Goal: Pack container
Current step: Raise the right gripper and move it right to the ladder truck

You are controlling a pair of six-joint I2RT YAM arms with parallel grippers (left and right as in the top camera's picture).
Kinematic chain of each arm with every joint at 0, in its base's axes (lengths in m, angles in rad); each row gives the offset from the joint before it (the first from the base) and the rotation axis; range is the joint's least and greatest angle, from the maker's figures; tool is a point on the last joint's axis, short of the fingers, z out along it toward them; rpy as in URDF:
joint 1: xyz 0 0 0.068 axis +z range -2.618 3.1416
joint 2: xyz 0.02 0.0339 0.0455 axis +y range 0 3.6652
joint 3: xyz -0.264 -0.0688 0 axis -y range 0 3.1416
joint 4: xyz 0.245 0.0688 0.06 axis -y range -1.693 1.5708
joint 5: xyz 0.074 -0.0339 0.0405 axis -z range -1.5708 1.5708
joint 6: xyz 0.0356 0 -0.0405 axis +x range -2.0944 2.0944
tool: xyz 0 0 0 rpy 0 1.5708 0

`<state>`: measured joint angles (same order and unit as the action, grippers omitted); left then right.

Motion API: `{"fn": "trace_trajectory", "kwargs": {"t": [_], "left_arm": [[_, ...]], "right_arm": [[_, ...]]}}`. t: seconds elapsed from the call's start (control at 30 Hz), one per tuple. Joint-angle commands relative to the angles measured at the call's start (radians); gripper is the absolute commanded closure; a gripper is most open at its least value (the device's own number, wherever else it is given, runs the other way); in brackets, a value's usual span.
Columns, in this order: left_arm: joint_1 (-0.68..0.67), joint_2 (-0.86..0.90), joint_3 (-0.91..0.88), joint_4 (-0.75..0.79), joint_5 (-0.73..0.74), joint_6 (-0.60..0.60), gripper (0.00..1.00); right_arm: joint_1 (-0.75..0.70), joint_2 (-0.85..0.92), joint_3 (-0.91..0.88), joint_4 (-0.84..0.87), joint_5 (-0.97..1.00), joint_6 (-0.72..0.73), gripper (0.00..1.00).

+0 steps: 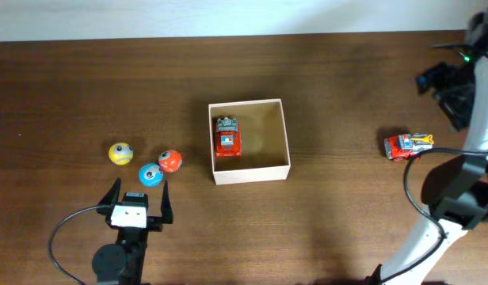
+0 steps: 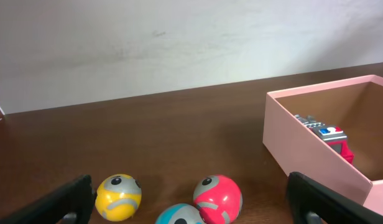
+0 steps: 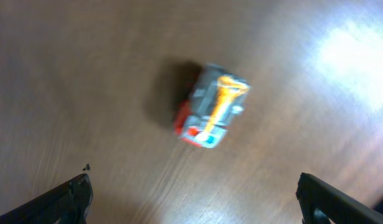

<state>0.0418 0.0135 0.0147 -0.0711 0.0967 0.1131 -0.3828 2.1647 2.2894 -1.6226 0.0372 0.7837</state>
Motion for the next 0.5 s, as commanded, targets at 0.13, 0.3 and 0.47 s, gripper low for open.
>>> {"fn": "trace_trajectory", "kwargs": {"t": [0.13,0.3,0.47], "left_arm": [[0.002,-0.007,-0.006,-0.002,-0.006,0.016,0.01],[0.002,-0.007,-0.006,-0.001,-0.007,0.016,0.01],[0.002,-0.007,-0.006,-0.001,-0.006,0.016,0.01]], "right_arm": [[-0.036,-0.026,-0.203,0.077,-0.001,0.173,0.01],[-0.036,-0.026,-0.394,0.222,-0.011,0.202,0.01],[-0.035,-0.026,-0.475,0.328,-0.011,0.201,0.01]]}}
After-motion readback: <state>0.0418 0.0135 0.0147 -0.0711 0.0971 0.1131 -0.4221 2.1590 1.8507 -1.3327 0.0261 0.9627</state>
